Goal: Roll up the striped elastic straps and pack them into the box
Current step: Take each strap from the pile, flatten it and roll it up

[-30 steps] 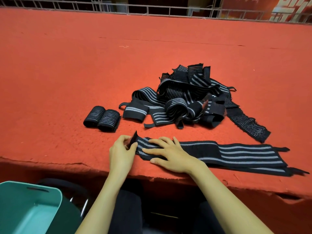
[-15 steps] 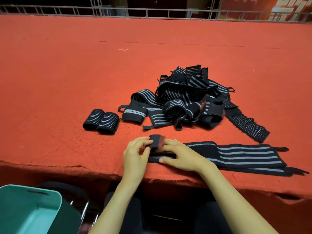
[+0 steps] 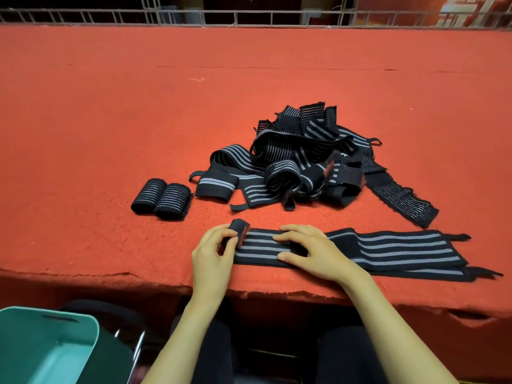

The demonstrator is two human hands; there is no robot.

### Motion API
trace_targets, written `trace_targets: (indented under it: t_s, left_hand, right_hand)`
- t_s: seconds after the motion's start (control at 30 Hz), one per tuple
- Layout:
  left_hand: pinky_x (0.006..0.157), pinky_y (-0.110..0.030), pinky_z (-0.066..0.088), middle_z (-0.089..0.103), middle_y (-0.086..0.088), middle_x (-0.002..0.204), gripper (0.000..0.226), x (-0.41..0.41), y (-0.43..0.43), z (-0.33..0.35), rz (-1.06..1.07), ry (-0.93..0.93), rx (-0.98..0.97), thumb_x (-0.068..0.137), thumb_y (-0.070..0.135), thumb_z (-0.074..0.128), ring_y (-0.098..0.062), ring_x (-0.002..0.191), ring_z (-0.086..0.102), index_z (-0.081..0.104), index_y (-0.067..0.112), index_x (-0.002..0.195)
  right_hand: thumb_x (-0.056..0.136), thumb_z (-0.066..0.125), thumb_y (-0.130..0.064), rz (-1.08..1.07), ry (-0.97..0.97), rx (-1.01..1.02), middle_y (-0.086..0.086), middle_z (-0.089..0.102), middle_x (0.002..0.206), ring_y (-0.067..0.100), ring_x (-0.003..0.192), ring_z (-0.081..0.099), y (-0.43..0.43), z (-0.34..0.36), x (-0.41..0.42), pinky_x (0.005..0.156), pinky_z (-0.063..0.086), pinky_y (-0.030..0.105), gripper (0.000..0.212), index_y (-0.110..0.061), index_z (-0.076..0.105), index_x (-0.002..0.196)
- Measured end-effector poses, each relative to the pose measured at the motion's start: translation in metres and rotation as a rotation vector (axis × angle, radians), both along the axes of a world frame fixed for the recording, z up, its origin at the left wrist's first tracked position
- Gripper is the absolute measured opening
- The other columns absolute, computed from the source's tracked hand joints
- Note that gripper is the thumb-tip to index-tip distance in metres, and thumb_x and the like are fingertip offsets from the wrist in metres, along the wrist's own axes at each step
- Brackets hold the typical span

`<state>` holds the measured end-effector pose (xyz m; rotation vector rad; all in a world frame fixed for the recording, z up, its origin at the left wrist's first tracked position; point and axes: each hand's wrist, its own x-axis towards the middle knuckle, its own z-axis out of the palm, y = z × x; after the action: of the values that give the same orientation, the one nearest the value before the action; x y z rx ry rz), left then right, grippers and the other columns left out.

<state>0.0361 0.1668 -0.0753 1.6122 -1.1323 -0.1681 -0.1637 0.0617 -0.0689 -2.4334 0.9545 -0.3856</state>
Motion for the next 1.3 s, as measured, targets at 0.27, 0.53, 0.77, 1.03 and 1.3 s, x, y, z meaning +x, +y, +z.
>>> trace_targets:
  t_s: [0.27, 0.53, 0.77, 1.03, 1.3]
  left_hand:
    - [0.08, -0.006, 0.034, 0.06, 0.011, 0.092, 0.026, -0.016, -0.015, 0.003, -0.072, -0.199, 0.108, 0.074, -0.002, 0.068, -0.007, 0.09, 0.047, 0.065, 0.014, 0.094]
    - [0.086, -0.007, 0.033, 0.067, 0.014, 0.096, 0.011, -0.014, -0.016, 0.015, -0.24, -0.125, 0.261, 0.088, 0.016, 0.063, -0.001, 0.094, 0.053, 0.073, 0.019, 0.093]
    - [0.069, -0.017, 0.039, 0.061, -0.001, 0.094, 0.03, -0.002, -0.018, 0.022, -0.11, 0.145, 0.45, 0.073, 0.016, 0.079, -0.004, 0.074, 0.053, 0.059, 0.019, 0.095]
    - [0.084, -0.036, 0.046, 0.063, 0.0, 0.101, 0.032, -0.036, -0.023, 0.018, -0.079, 0.048, 0.424, 0.082, 0.02, 0.068, -0.02, 0.094, 0.059, 0.042, 0.019, 0.101]
    - [0.067, -0.018, 0.039, 0.063, 0.005, 0.092, 0.026, -0.013, -0.015, 0.023, -0.044, 0.338, 0.3, 0.08, 0.005, 0.066, -0.013, 0.088, 0.06, 0.054, 0.021, 0.097]
  right_hand:
    - [0.078, 0.066, -0.057, 0.016, 0.038, 0.018, -0.018, 0.035, 0.147, -0.002, 0.134, 0.024, 0.003, 0.007, -0.005, 0.118, 0.009, 0.03, 0.059, -0.042, 0.051, 0.132]
    - [0.077, 0.067, -0.058, -0.036, 0.051, 0.04, -0.02, 0.032, 0.149, -0.001, 0.137, 0.021, 0.006, 0.008, -0.015, 0.119, 0.008, 0.032, 0.061, -0.043, 0.049, 0.133]
    - [0.078, 0.066, -0.058, -0.062, 0.06, 0.008, -0.021, 0.033, 0.147, 0.0, 0.136, 0.023, 0.009, 0.008, -0.015, 0.117, 0.008, 0.027, 0.06, -0.042, 0.05, 0.133]
    - [0.071, 0.048, -0.076, -0.081, 0.032, -0.121, -0.014, 0.044, 0.143, 0.007, 0.132, 0.034, 0.015, -0.003, -0.015, 0.111, 0.014, 0.022, 0.07, -0.038, 0.056, 0.128]
    - [0.076, 0.053, -0.07, -0.026, 0.134, -0.111, -0.011, 0.033, 0.152, 0.007, 0.142, 0.021, 0.015, 0.005, 0.014, 0.118, 0.002, 0.035, 0.069, -0.039, 0.047, 0.137]
